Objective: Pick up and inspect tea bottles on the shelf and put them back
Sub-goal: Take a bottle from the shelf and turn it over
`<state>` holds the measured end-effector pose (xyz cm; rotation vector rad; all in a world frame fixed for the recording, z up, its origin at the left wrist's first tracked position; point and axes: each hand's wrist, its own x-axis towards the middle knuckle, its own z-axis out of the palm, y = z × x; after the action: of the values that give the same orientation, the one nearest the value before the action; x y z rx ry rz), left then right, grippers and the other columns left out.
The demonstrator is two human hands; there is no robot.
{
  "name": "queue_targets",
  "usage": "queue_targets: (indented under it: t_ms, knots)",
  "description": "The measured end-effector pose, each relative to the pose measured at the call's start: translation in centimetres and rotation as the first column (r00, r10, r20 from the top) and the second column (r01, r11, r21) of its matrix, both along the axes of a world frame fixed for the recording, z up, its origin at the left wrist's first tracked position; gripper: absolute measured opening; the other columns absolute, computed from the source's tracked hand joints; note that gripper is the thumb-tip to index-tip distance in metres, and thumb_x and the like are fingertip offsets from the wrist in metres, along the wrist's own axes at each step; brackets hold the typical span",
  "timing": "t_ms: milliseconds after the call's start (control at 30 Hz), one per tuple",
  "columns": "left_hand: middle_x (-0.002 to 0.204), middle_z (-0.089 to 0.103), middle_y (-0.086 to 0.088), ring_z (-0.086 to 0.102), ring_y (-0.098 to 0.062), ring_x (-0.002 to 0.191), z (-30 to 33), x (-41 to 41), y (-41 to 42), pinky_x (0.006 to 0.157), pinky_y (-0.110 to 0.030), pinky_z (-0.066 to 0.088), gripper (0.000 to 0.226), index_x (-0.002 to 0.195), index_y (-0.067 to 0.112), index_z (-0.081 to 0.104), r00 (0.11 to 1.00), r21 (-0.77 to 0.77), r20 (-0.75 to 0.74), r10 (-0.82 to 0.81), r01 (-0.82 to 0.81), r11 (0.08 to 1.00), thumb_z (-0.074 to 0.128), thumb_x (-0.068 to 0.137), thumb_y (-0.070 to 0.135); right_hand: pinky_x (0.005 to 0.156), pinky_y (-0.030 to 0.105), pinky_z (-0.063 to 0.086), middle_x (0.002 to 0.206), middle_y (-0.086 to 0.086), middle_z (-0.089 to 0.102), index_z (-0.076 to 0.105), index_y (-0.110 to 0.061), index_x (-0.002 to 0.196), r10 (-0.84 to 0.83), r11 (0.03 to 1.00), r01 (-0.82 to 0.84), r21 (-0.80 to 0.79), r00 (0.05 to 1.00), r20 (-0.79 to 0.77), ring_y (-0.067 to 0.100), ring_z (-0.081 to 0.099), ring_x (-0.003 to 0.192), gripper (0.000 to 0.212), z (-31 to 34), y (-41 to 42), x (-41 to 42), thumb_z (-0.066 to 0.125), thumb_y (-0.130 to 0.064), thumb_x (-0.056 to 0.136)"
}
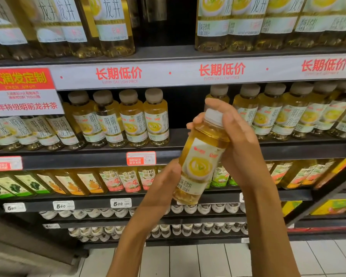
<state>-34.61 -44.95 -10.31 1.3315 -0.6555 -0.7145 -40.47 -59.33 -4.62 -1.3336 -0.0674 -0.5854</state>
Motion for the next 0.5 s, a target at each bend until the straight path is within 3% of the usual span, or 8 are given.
queue_targets:
  t_ms: [67, 133, 200, 300, 367, 433, 500]
  knots:
    - [0.088, 0.075, 0.008, 0.070, -0.003, 0.086, 0.0, 0.2, -0.2, 0.072, -0.018, 0.054, 0.082, 0.103, 0.017, 0.061, 0.998, 0.005, 0.037, 0.042, -0.042, 0.999, 0.062, 0.054, 0.083, 0.081, 0.029, 0.055, 0.094, -0.001, 0.071, 0.055, -0.020, 0.119, -0.054, 0.997, 0.055, 0.061, 0.998, -0.028, 0.019, 0.068, 0.097, 0.030, -0.1, 0.2, 0.3, 0.045, -0.035, 0.096]
    - [0.086, 0.074, 0.012, 0.068, 0.001, 0.084, 0.4, 0.3, -0.2, 0.070, -0.014, 0.052, 0.045, 0.100, 0.016, 0.062, 0.993, -0.008, 0.093, 0.075, -0.074, 0.997, 0.053, 0.086, 0.058, 0.081, 0.028, 0.056, 0.095, -0.001, 0.071, 0.055, -0.019, 0.120, -0.073, 0.993, 0.076, 0.085, 0.996, -0.044, 0.019, 0.068, 0.097, 0.035, 0.1, 0.5, 0.4, 0.048, -0.037, 0.091]
    - [0.087, 0.074, 0.012, 0.067, 0.001, 0.087, 0.7, 0.5, -0.3, 0.073, -0.014, 0.051, 0.031, 0.099, 0.016, 0.062, 0.984, -0.020, 0.139, 0.112, -0.110, 0.994, 0.044, 0.093, 0.039, 0.082, 0.029, 0.056, 0.098, -0.001, 0.073, 0.055, -0.020, 0.122, -0.074, 0.994, 0.079, 0.081, 0.996, -0.057, 0.019, 0.068, 0.100, 0.042, 0.4, 0.6, 0.5, 0.053, -0.041, 0.086]
    - [0.090, 0.072, 0.004, 0.066, -0.007, 0.091, 0.9, 0.2, -0.7, 0.077, -0.022, 0.053, 0.036, 0.098, 0.014, 0.062, 0.977, -0.027, 0.160, 0.141, -0.139, 0.990, 0.045, 0.089, 0.045, 0.082, 0.027, 0.055, 0.107, 0.002, 0.073, 0.056, -0.021, 0.123, -0.053, 0.996, 0.058, 0.073, 0.996, -0.073, 0.018, 0.067, 0.104, 0.040, 0.5, 0.6, 0.6, 0.050, -0.042, 0.090]
    - [0.091, 0.074, 0.013, 0.068, -0.001, 0.091, 1.0, 0.0, -0.7, 0.072, -0.013, 0.052, 0.042, 0.101, 0.020, 0.063, 0.983, -0.036, 0.137, 0.125, -0.121, 0.992, 0.037, 0.083, 0.048, 0.085, 0.026, 0.054, 0.110, 0.004, 0.072, 0.057, -0.020, 0.124, -0.036, 0.996, 0.043, 0.084, 0.996, -0.082, 0.018, 0.066, 0.107, 0.038, 0.5, 0.6, 0.7, 0.042, -0.041, 0.095]
    - [0.092, 0.074, 0.018, 0.069, 0.001, 0.090, 1.1, 0.0, -0.3, 0.070, -0.012, 0.053, 0.048, 0.097, 0.028, 0.069, 0.994, -0.029, 0.064, 0.088, -0.087, 0.996, 0.035, 0.079, 0.056, 0.089, 0.030, 0.053, 0.106, 0.005, 0.073, 0.059, -0.018, 0.123, -0.030, 0.994, 0.037, 0.103, 0.997, -0.076, 0.020, 0.066, 0.108, 0.038, 0.4, 0.4, 0.9, 0.040, -0.039, 0.098]
    - [0.095, 0.075, 0.012, 0.071, -0.006, 0.090, 1.0, 0.0, -0.1, 0.074, -0.022, 0.058, 0.053, 0.091, 0.038, 0.075, 0.998, -0.017, -0.036, 0.046, -0.046, 0.999, 0.035, 0.073, 0.067, 0.090, 0.033, 0.053, 0.098, 0.003, 0.073, 0.060, -0.018, 0.122, -0.027, 0.994, 0.035, 0.101, 0.997, -0.071, 0.022, 0.067, 0.106, 0.039, 0.4, 0.3, 1.1, 0.041, -0.040, 0.097]
